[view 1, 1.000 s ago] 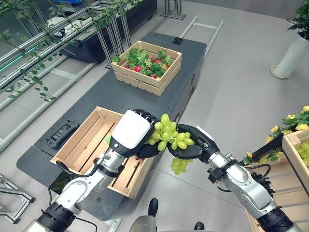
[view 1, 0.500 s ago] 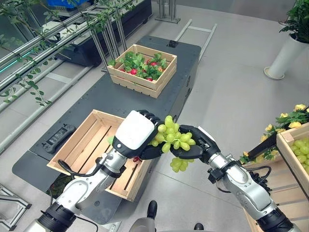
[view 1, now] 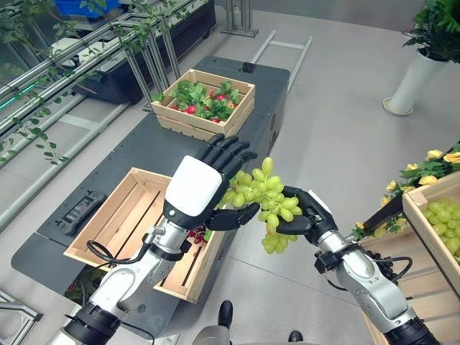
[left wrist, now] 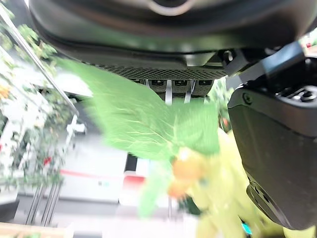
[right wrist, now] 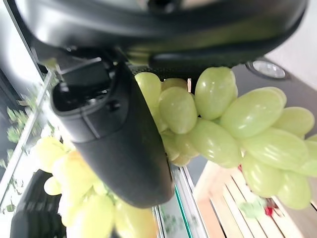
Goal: Pick up the fruits from the basket on one side to the basket on the other side
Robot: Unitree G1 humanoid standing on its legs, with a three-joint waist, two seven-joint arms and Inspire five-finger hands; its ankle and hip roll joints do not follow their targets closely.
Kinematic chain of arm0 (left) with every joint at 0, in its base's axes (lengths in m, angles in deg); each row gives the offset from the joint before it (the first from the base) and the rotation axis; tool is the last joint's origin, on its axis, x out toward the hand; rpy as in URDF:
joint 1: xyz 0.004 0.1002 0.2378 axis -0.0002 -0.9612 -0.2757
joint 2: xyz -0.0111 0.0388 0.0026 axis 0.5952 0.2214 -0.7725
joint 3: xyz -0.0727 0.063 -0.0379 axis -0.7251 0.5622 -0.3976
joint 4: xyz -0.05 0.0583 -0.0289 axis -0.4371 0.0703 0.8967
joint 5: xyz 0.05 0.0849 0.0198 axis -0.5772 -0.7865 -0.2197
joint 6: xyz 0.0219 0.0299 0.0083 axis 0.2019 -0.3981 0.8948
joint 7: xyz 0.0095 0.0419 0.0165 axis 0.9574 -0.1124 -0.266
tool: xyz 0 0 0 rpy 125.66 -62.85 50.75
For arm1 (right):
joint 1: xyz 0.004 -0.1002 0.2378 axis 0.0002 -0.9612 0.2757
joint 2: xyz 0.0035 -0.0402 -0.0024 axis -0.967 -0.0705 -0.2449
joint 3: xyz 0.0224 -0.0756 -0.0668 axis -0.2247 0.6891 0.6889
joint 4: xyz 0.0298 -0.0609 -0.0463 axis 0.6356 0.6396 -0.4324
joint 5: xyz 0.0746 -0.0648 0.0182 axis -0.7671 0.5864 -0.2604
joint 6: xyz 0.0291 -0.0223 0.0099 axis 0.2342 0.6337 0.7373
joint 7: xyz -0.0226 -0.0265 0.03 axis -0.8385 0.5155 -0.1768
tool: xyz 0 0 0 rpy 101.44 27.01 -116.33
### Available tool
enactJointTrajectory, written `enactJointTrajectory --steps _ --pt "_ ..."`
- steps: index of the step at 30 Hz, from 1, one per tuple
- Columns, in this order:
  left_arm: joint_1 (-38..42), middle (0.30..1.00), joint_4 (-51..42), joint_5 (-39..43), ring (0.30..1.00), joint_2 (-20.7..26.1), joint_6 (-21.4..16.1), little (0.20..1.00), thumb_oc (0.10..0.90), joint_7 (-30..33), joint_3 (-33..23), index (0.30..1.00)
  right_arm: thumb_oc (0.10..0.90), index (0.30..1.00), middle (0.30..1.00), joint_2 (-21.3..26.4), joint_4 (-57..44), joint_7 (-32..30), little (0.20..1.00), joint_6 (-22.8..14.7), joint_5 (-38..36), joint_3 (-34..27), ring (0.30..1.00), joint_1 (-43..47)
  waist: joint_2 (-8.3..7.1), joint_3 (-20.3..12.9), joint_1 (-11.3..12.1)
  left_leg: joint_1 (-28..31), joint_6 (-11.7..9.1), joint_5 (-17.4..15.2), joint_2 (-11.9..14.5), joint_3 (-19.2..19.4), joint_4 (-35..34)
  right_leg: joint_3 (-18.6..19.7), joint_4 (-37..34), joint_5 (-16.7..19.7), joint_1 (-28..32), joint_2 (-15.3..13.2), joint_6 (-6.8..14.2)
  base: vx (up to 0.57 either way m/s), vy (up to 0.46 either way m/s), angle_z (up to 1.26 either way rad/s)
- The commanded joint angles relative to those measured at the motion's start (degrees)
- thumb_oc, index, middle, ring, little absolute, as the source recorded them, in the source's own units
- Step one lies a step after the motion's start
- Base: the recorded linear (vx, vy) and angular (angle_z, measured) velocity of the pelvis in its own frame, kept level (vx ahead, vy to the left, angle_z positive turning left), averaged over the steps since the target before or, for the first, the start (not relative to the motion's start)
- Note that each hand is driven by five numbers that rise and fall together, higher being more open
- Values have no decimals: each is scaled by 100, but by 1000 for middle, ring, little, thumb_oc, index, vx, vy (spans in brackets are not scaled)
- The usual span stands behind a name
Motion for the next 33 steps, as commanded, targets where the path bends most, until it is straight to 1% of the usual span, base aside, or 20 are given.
enactJointTrajectory --steps 1,5,9,12,13,15,18,21,23,31,33 --pt "602 900 250 538 900 -238 401 900 800 843 -768 900 400 300 300 -103 -397 -311 300 -929 47 -345 300 200 -179 -741 -109 554 55 -1016 -319 382 8 154 8 455 -458 285 -140 -22 -13 -13" --pt "651 900 332 724 900 -318 565 900 800 900 -910 900 400 300 300 -132 -450 -431 300 -1109 78 -507 300 288 -185 -768 -148 519 50 -982 -288 394 8 203 8 492 -506 312 -166 -45 -11 -16" --pt "695 900 395 1021 900 -390 525 900 800 843 -1031 900 400 300 300 -66 -550 -451 300 -1215 94 -697 300 479 -196 -790 -180 530 40 -989 -249 413 8 256 8 481 -515 351 -194 -34 -7 -17" --pt "765 900 500 1170 900 -428 528 900 800 798 -1011 900 400 300 300 -20 -583 -433 300 -1291 -77 -781 300 686 -205 -804 -200 542 37 -1000 -226 432 8 285 8 468 -514 371 -210 -30 -2 -14" --pt "815 900 551 1224 900 -442 510 900 800 736 -1020 900 400 300 300 -5 -571 -432 300 -1353 -201 -837 300 816 -214 -812 -206 545 37 -1005 -217 443 8 302 8 465 -518 381 -221 -31 0 -11" --pt "875 900 614 1314 900 -460 495 900 800 673 -981 900 400 300 300 4 -575 -479 300 -1357 -452 -915 300 1016 -223 -827 -220 546 33 -1009 -203 451 8 323 8 460 -521 397 -232 -28 3 -10" --pt "944 900 729 1444 900 -505 374 900 800 597 -927 900 400 300 300 -12 -619 -531 300 -1397 -724 -1063 300 1259 -227 -844 -251 556 32 -1017 -174 485 8 369 8 448 -527 421 -250 -20 9 -17" --pt "978 900 788 1558 900 -534 246 900 800 546 -881 900 400 300 300 -7 -668 -642 300 -1374 -764 -1177 300 1386 -224 -859 -276 553 31 -1025 -153 510 8 405 8 438 -539 435 -262 -22 12 -11" --pt "1027 900 861 1600 900 -572 141 900 800 465 -821 900 400 300 300 -28 -669 -837 300 -1358 -900 -1272 300 1452 -231 -869 -318 567 34 -1038 -133 543 8 442 8 435 -546 453 -268 -13 10 -6" --pt "1065 900 1000 1873 900 -564 -107 900 800 478 -621 900 400 300 300 -20 -520 -1420 300 -1380 -928 -1666 300 1499 -232 -879 -457 580 27 -1031 -52 695 8 571 8 451 -602 515 -289 -5 2 -20" --pt "1067 900 1040 1908 900 -572 -179 900 800 478 -538 900 400 300 300 -32 -487 -1566 300 -1375 -1048 -1763 300 1508 -235 -879 -496 575 28 -1024 -26 742 8 617 8 465 -630 534 -296 -12 -14 -18"
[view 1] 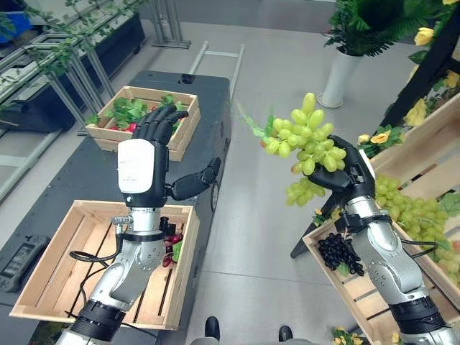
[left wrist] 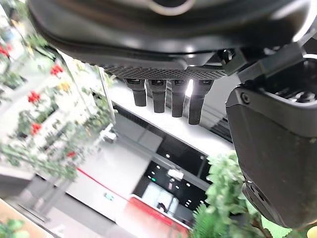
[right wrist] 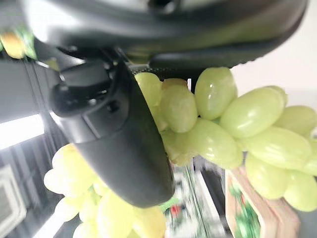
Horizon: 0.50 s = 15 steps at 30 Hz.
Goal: Pick up the fruits from the basket on one side to the basket on the other side
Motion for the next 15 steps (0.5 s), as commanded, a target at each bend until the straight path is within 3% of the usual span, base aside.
enactJointTrajectory --steps 1,7,15 --pt "1008 900 435 185 900 -103 -531 900 800 233 297 900 400 300 300 5 -451 -440 300 -1043 -363 -665 300 707 59 -678 -42 296 23 -797 -123 -75 13 -242 7 325 -344 537 -303 -15 -13 -30" --pt "1120 900 549 311 900 -81 -664 900 800 365 503 900 400 300 300 -17 -376 -1057 300 -929 -21 -786 300 702 72 -647 -161 320 22 -785 -66 102 13 -103 7 371 -417 569 -311 -14 1 -28" --pt "1339 900 545 540 900 -24 -632 900 800 422 827 900 400 300 300 441 -381 -1614 300 -660 313 -1226 300 737 89 -611 -458 436 27 -860 0 343 13 135 7 359 -440 628 -289 11 17 -26"
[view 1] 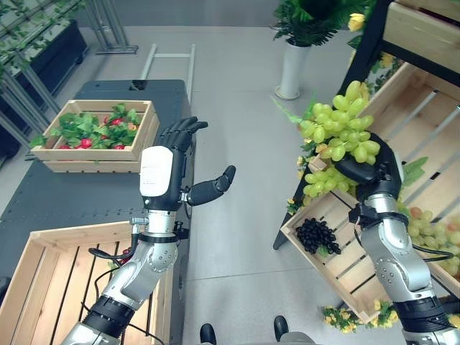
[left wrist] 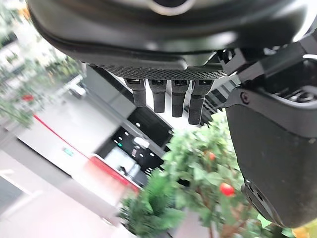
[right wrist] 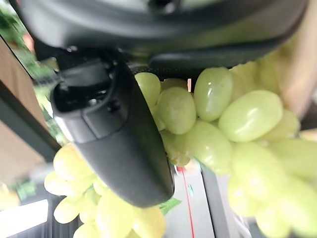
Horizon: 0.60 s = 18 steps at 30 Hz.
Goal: Pick up the fruits from the basket on one side to the basket on the other side
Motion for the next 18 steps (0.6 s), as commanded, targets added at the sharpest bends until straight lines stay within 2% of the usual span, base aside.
enactJointTrajectory --steps 1,9,18 --pt "1000 900 292 206 900 8 -426 900 800 420 124 900 400 300 300 483 -385 -484 300 -606 461 -731 300 736 134 -583 -105 305 58 -743 -84 -115 52 -287 8 102 -114 567 -276 0 21 -13" --pt "1252 900 415 344 900 -46 -434 900 800 468 463 900 400 300 300 670 -104 -1073 300 -680 333 -1179 300 624 158 -572 -394 347 61 -779 -55 107 52 -110 8 157 -212 608 -248 -14 9 -18" --pt "1416 900 472 399 900 -89 -407 900 800 446 730 900 400 300 300 788 539 -1158 300 -659 626 -1421 300 525 154 -581 -542 334 54 -784 -23 128 52 8 8 205 -277 670 -245 2 -31 -16"
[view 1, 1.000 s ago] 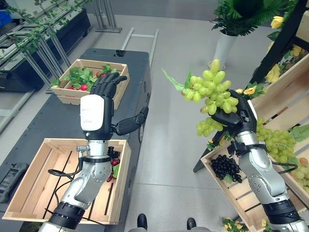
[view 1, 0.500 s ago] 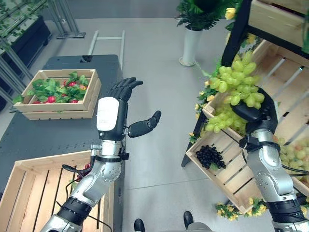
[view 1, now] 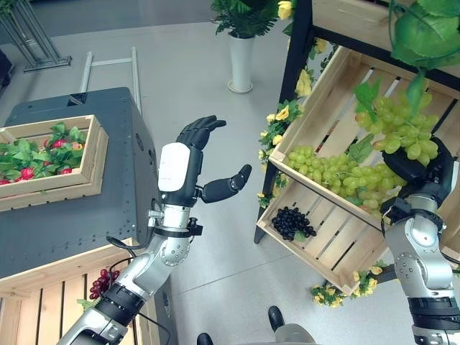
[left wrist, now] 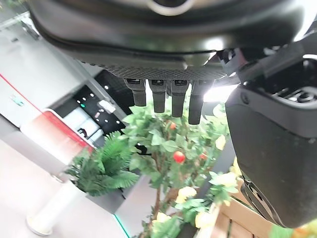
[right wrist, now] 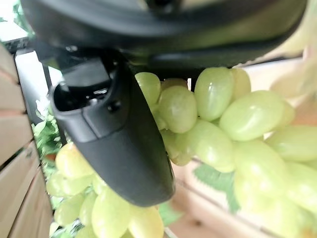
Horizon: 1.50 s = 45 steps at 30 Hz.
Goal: Pick up the fruits from the basket on one side to the basket on the other side
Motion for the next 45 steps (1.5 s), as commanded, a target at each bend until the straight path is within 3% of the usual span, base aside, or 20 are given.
enactJointTrajectory --steps 1,6,13,14,15,16,22,28,33,39,45 --pt "933 900 211 15 900 -79 -362 900 800 336 84 900 400 300 300 773 20 -220 300 -668 495 -629 300 564 164 -570 67 147 89 -635 -47 -212 52 -308 8 87 -116 617 -239 8 -62 -7" --pt "996 900 176 121 900 -87 -330 900 800 243 200 900 400 300 300 968 751 -22 300 -886 477 -604 300 828 160 -530 132 136 51 -621 -27 -217 52 -417 8 85 -123 611 -252 6 -51 -1" --pt "1034 900 42 256 900 -30 -321 900 800 58 248 900 400 300 300 1094 1457 477 300 -845 456 -239 300 1219 157 -546 296 119 20 -622 -14 -296 52 -613 8 49 -100 558 -264 21 -36 3" --pt "1044 900 14 294 900 -14 -331 900 800 0 245 900 620 629 629 1076 1521 664 629 -785 379 -155 629 1232 161 -549 313 114 17 -618 -20 -313 52 -638 8 50 -101 546 -263 18 -19 5" --pt "1053 900 13 318 900 -8 -344 900 800 -27 252 900 778 867 867 1065 1557 731 867 -806 387 -106 867 1230 163 -551 325 113 14 -614 -21 -319 52 -650 8 53 -100 539 -263 16 -14 5" --pt "1066 900 6 338 900 -7 -350 900 800 -68 260 900 800 900 900 1035 1612 830 900 -808 393 -30 900 1236 165 -555 341 111 11 -608 -25 -333 52 -669 8 58 -99 527 -262 11 -8 4" --pt "1128 900 -81 332 900 -11 -272 900 800 -121 317 900 800 900 900 973 1694 1453 900 -631 1056 355 900 1274 171 -551 373 113 14 -602 -44 -347 52 -723 8 65 -95 498 -254 3 -1 2" --pt "1193 900 -103 377 900 25 -267 900 800 -164 371 900 800 900 900 1208 1604 1906 900 -547 1869 690 900 1287 126 -536 375 111 11 -592 -56 -368 52 -745 8 79 -92 491 -236 -4 1 1" --pt "1234 900 -140 356 900 24 -265 900 800 -173 387 900 800 900 900 1380 1276 2136 900 -502 2015 743 900 1243 75 -519 332 101 11 -587 -50 -358 52 -710 8 89 -110 521 -222 -3 0 1" --pt "1225 900 -171 374 900 77 -233 900 800 -188 332 900 800 900 900 1772 716 2038 900 -264 2530 501 900 939 49 -497 204 111 9 -592 -18 -281 52 -626 8 90 -126 567 -208 0 0 0" --pt "1243 900 -92 300 900 56 -176 900 800 -34 301 900 800 900 900 1924 163 1945 900 -294 2396 16 900 618 70 -468 43 128 13 -604 -1 -209 52 -466 8 91 -147 639 -213 -4 6 -5"
